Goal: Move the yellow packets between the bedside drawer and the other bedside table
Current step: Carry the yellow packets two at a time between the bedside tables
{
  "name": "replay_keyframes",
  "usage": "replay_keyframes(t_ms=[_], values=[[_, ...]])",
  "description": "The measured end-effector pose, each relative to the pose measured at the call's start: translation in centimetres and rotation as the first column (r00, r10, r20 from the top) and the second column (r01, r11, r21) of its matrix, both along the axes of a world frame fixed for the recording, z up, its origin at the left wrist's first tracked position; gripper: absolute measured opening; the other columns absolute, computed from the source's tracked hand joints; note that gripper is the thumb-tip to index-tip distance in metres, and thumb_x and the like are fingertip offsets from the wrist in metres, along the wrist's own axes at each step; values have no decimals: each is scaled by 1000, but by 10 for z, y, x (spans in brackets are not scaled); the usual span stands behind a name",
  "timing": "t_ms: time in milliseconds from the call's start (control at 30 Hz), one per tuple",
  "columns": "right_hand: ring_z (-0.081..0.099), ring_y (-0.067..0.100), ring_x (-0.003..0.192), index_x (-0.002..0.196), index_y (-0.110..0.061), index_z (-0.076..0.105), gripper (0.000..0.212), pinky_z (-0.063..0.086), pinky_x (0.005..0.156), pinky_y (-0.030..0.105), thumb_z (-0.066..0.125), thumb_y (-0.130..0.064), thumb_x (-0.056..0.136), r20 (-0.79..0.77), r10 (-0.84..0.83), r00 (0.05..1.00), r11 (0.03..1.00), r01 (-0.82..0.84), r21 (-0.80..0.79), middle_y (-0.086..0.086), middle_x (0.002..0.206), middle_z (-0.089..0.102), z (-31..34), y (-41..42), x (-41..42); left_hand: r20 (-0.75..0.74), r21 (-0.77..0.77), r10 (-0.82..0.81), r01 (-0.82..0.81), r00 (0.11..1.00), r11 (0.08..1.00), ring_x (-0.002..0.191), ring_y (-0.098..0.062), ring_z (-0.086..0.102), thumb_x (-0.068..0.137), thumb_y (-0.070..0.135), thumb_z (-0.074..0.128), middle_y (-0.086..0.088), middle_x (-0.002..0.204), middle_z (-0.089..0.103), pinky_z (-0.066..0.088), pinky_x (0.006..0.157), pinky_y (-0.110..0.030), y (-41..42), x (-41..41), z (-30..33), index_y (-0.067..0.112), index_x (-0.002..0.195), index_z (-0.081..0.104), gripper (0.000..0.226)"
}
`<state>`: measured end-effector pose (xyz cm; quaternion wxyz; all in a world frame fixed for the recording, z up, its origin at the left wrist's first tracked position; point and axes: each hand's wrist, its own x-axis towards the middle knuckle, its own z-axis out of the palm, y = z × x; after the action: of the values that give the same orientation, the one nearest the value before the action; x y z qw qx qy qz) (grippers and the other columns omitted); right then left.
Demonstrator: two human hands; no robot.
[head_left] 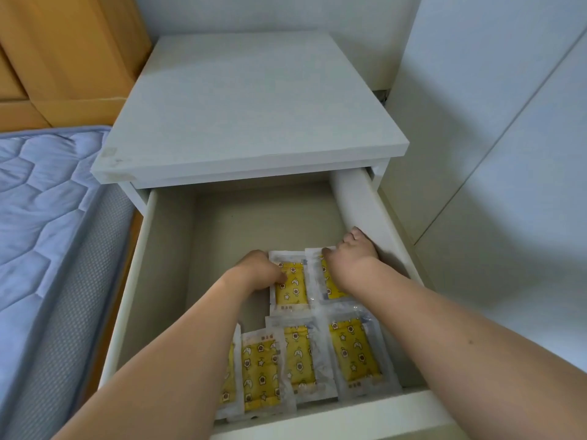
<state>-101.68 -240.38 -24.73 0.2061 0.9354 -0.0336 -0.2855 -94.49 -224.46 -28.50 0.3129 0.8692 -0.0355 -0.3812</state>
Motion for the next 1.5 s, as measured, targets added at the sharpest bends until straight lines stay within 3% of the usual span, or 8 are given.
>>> replay_keyframes(t_ms=[133, 367, 533, 600, 900, 1167, 1333, 1500], values=[[23, 34, 145, 151, -12, 29, 58, -4, 119, 52, 42, -32, 98, -50, 14, 999, 996, -18, -92, 12, 152, 38, -1, 1, 1, 16, 3, -42, 42, 999, 999, 98, -19, 67, 87, 22, 67, -1, 107, 71, 52, 91, -34, 0, 0, -2, 17, 106, 69, 19], [27, 31, 143, 147, -13, 36, 56, -1, 120, 51, 47, -30, 95, -7, 26, 1000, 998, -26, -48, 13, 151, 37, 1, 1, 0, 32, 49, -58, 57, 998, 997, 95, -19, 66, 82, 26, 71, -1, 103, 70, 52, 87, -32, 2, 5, 1, 17, 101, 69, 22], [46, 30, 128, 136, -10, 45, 48, 19, 117, 46, 47, -14, 88, 162, -79, 984, 977, 44, 211, 12, 136, 50, 33, 5, -12, 153, 137, -16, -5, 988, 991, 67, -18, 60, 84, 36, 61, -3, 74, 63, 49, 59, -26, 2, -6, 32, 10, 84, 63, 26], [53, 29, 118, 126, -12, 51, 40, 27, 112, 47, 49, -13, 86, 217, -144, 966, 938, 64, 341, 11, 125, 55, 64, 8, -17, 255, 268, -113, 43, 960, 962, 68, -17, 57, 89, 35, 57, -1, 74, 57, 47, 58, -27, 5, -20, 62, 11, 88, 58, 24], [51, 30, 120, 134, -7, 47, 44, 40, 103, 37, 51, -15, 91, 367, -335, 868, 781, 39, 623, 11, 133, 54, 360, 37, -34, 671, 338, -303, 84, 677, 937, 107, -25, 55, 101, 30, 39, -10, 117, 58, 44, 82, -33, 57, -52, 377, 9, 119, 49, 29], [43, 30, 130, 143, -6, 34, 57, 37, 104, 36, 54, -18, 92, 445, -326, 834, 678, -121, 725, 14, 141, 44, 663, 112, -51, 865, 198, -153, -45, 479, 979, 121, -27, 46, 100, 23, 43, -8, 135, 49, 42, 94, -34, 139, -93, 685, 7, 134, 45, 38], [53, 34, 112, 119, -4, 48, 36, 42, 86, 35, 56, -15, 86, 570, -146, 809, 681, -335, 651, 15, 118, 53, 754, 170, -72, 918, 213, -117, -221, 379, 952, 132, -29, 40, 99, 26, 46, -11, 141, 46, 38, 107, -40, 203, -147, 771, 6, 138, 41, 44], [49, 33, 116, 119, -8, 46, 34, 40, 87, 35, 54, -16, 87, 581, 54, 812, 563, -505, 654, 13, 124, 50, 775, 241, -106, 936, 224, -50, -480, 349, 848, 138, -28, 34, 97, 27, 50, -11, 146, 43, 26, 117, -40, 271, -224, 807, 4, 142, 40, 51]])
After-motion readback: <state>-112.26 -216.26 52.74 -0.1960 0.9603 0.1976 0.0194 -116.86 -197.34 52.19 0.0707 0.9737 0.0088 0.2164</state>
